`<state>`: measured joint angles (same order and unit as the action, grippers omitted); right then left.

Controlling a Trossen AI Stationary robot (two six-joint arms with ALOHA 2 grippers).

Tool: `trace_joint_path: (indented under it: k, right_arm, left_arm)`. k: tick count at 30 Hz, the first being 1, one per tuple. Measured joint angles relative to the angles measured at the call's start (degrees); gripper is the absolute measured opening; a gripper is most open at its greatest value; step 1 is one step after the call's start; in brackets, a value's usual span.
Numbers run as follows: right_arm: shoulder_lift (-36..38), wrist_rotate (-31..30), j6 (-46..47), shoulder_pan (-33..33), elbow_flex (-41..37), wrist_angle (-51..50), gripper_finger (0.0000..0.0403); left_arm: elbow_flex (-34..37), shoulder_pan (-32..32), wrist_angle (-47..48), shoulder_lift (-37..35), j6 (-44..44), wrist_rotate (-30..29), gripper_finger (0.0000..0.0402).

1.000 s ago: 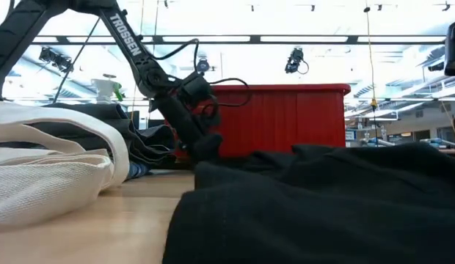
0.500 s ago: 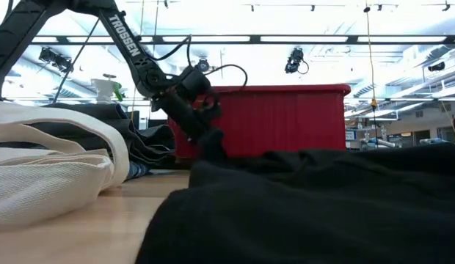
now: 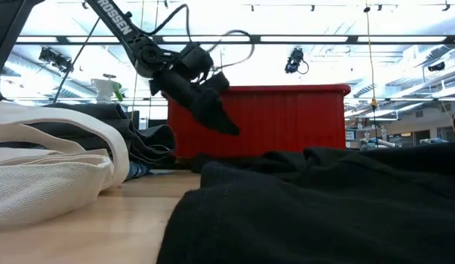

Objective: Fold Laundry from Bin
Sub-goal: Fold the black shirt

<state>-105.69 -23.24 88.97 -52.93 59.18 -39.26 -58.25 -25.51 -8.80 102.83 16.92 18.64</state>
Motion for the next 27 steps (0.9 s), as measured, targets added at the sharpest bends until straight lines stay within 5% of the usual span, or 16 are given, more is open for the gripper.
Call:
trace_joint_path:
  k: [3,7,10,17,27]
  right_arm:
    - [-0.2,-2.4,-0.2,0.0,0.5,-0.9,0.0151]
    - [-0.2,-5.2,-0.5,0.1,1.6,-2.8,0.0151]
    - [-0.2,-6.6,-0.5,0.2,1.7,-2.3,0.0151]
    - [-0.1,-11.4,-0.7,0.2,1.7,-1.1,0.0151]
    - [-0.1,-10.2,-1.6,0.2,1.7,-0.6,0.0151]
  left_arm:
    - [0.2,2.8,7.3,0.3,1.4,-2.0,0.0368]
    - [0.2,5.6,13.0,0.2,5.2,-20.7,0.0368]
    - [0.1,6.2,13.9,0.2,4.6,-28.3,0.0368]
    - [0.1,6.2,17.5,0.2,8.7,-36.7,0.0368]
    - [0.1,6.4,18.3,0.2,14.0,-37.0,0.0345]
